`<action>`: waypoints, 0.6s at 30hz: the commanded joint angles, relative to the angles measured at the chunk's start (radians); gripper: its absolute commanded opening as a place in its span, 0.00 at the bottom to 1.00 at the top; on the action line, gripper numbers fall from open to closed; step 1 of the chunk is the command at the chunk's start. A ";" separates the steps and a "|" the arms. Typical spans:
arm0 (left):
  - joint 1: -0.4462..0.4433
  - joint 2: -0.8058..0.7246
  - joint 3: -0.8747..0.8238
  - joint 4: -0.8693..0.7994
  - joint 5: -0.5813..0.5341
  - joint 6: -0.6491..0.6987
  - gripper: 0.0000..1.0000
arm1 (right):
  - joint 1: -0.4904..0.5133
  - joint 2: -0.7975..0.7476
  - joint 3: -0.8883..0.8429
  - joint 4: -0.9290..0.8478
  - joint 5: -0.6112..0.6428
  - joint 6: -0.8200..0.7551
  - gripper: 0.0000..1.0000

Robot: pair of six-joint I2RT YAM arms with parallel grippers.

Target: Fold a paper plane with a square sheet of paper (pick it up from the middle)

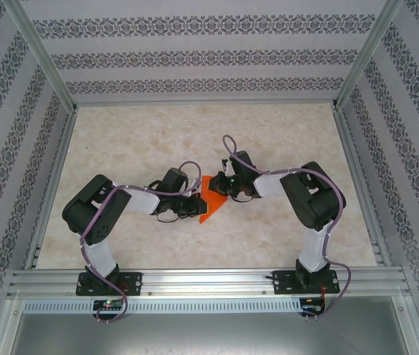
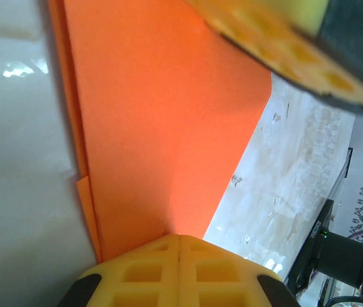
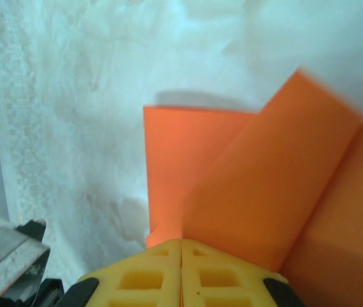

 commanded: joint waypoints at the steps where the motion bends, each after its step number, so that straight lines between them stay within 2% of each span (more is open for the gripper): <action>1: 0.001 0.089 -0.051 -0.198 -0.115 0.054 0.00 | -0.027 0.051 0.025 0.007 0.030 -0.029 0.08; 18: 0.001 0.090 -0.073 -0.206 -0.121 0.072 0.00 | -0.106 0.089 0.066 0.010 0.017 -0.029 0.10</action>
